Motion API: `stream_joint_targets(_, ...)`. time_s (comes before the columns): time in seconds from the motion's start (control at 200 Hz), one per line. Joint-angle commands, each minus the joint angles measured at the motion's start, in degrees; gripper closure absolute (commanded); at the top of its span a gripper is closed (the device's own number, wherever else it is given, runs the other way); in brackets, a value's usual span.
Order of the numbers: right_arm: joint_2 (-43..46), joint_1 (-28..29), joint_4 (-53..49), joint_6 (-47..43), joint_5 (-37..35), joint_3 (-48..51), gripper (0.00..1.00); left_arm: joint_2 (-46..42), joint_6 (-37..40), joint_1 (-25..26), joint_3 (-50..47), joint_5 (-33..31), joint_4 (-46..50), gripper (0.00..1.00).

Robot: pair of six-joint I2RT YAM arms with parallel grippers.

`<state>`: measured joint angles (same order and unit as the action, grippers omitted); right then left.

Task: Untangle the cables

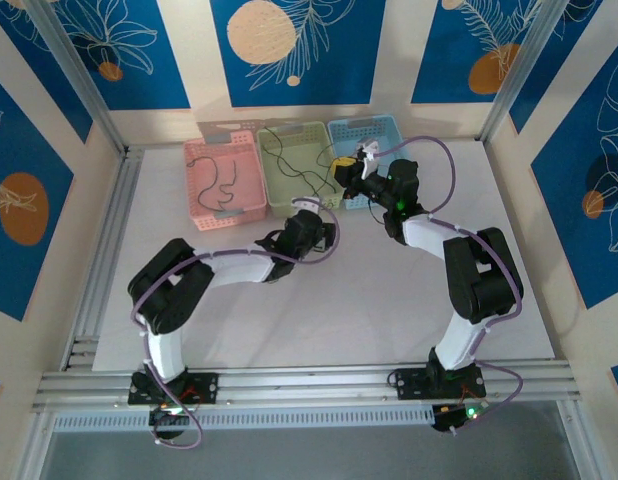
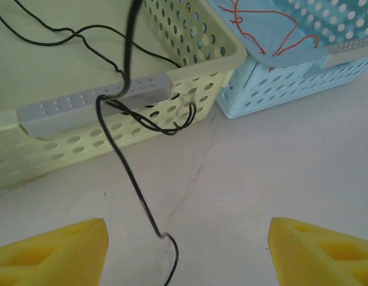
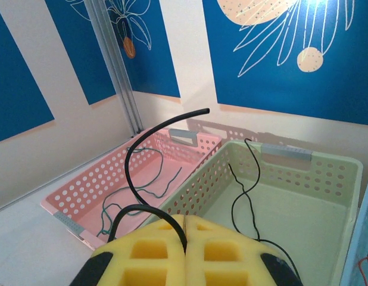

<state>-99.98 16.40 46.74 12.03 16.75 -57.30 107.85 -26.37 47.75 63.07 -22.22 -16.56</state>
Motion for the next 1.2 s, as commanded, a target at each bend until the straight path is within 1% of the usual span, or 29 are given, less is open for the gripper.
stream_joint_targets(0.0, -0.2, 0.2, 0.3, -0.1, 0.2, -1.2, 1.0, 2.6, 3.4, -0.5, 2.6, -1.4, 3.4, 0.31)
stream_joint_targets(0.07, -0.1, 0.1, 0.3, -0.1, 0.2, -1.1, 1.0, 3.6, 4.5, -0.8, 3.2, -0.9, 2.4, 0.39)
stream_joint_targets(0.19, 0.0, 0.0, 1.0, 0.0, 0.5, -0.8, 1.0, 4.9, 6.5, -1.6, 3.5, 1.6, -0.7, 0.57)
stream_joint_targets(0.22, 0.1, 0.0, 1.1, 0.0, 0.6, -0.7, 1.0, 4.9, 7.2, -1.6, 3.5, 2.1, -1.6, 0.65)
stream_joint_targets(0.3, 0.1, -0.1, 1.0, 0.0, 0.4, -0.6, 1.0, 4.6, 8.4, -1.6, 3.1, 2.1, -2.2, 0.91)
stream_joint_targets(0.33, 0.2, -0.3, 1.1, 0.2, 0.3, -0.6, 1.0, 4.4, 8.7, -1.6, 2.7, 2.0, -2.3, 1.0)
stream_joint_targets(0.43, 0.5, -0.9, 1.4, 0.7, 0.0, -0.2, 1.0, 1.9, 9.7, -1.6, -0.8, 1.9, -5.1, 1.0)
stream_joint_targets(0.53, 0.9, -1.9, 1.8, 1.3, -0.7, 0.3, 1.0, -1.8, 10.6, -1.6, -5.0, 1.0, -6.0, 1.0)
stream_joint_targets(0.68, 2.1, -3.4, 0.6, 2.1, -6.3, 1.3, 1.0, -10.1, 12.7, -1.6, -12.3, 0.5, -4.9, 1.0)
stream_joint_targets(0.825, 3.2, -5.9, -2.0, 4.2, -14.7, 2.5, 1.0, -21.7, 14.9, -2.0, -20.4, -0.8, -2.2, 1.0)
stream_joint_targets(0.95, 4.0, -8.9, -6.7, 7.7, -23.5, 3.2, 1.0, -33.6, 16.7, -3.0, -26.3, -4.1, 4.1, 1.0)
stream_joint_targets(0.99, 4.1, -10.0, -8.5, 9.1, -25.9, 3.3, 1.0, -38.1, 17.3, -3.1, -30.0, -5.6, 1.4, 1.0)
stream_joint_targets(1.075, 4.3, -12.1, -10.8, 12.1, -29.3, 3.9, 1.0, -48.1, 17.2, -4.6, -36.1, -5.4, -1.6, 1.0)
stream_joint_targets(1.125, 4.4, -13.0, -10.8, 13.2, -29.8, 4.4, 1.0, -52.4, 15.8, -6.4, -36.7, -4.1, 0.8, 1.0)
stream_joint_targets(1.19, 4.5, -13.7, -12.2, 14.3, -31.7, 4.6, 1.0, -55.4, 14.4, -8.9, -35.5, -1.8, 5.7, 1.0)
